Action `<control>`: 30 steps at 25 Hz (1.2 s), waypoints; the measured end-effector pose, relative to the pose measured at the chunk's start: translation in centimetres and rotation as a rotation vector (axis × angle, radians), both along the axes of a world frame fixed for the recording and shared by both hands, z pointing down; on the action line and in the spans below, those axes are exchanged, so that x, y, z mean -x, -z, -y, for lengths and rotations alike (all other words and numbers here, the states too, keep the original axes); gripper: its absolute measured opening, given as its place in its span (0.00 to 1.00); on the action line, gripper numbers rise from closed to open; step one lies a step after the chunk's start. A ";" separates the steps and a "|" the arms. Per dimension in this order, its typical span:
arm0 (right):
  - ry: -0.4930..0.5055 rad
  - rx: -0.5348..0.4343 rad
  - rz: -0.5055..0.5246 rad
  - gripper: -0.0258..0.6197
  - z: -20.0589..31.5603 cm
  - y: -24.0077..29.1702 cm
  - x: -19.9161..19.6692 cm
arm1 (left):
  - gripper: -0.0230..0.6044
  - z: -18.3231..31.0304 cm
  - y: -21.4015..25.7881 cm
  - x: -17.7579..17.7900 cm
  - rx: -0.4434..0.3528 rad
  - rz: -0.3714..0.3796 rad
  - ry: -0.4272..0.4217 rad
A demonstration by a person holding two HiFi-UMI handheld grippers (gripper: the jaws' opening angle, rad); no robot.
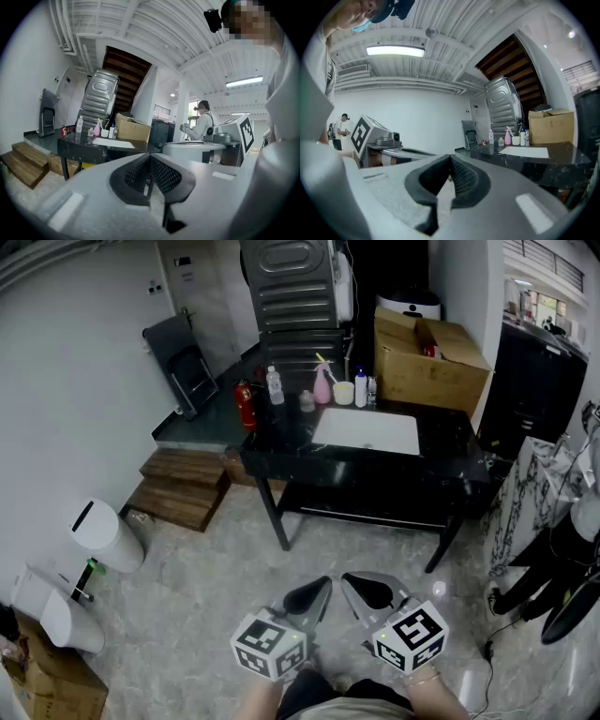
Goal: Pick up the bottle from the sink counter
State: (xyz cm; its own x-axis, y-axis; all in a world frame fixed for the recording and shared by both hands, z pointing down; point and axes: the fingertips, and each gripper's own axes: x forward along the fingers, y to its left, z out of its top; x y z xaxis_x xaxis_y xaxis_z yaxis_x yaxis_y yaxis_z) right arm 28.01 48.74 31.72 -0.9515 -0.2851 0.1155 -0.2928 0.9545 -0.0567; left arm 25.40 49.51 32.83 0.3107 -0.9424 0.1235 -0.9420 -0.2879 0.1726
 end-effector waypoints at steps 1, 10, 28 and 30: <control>0.008 -0.007 -0.002 0.04 0.0 0.1 0.2 | 0.04 0.0 -0.1 -0.1 0.004 0.002 -0.008; 0.082 -0.049 -0.042 0.04 -1.6 -0.4 1.6 | 0.04 -0.5 0.1 1.0 -0.004 -0.044 0.010; -0.029 0.063 0.048 0.04 5.9 0.8 3.0 | 0.04 5.0 2.7 3.8 -0.055 -0.070 -0.019; -0.047 0.050 0.061 0.04 8.1 1.3 4.1 | 0.04 7.1 2.9 5.5 -0.058 -0.075 -0.022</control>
State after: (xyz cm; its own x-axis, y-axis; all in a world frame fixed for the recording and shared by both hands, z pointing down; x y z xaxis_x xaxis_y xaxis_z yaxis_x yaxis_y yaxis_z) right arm 23.96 40.69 30.41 -0.9431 -0.3245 0.0728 -0.3314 0.9354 -0.1234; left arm 19.85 42.38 29.95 0.3379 -0.9401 0.0448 -0.9204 -0.3200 0.2248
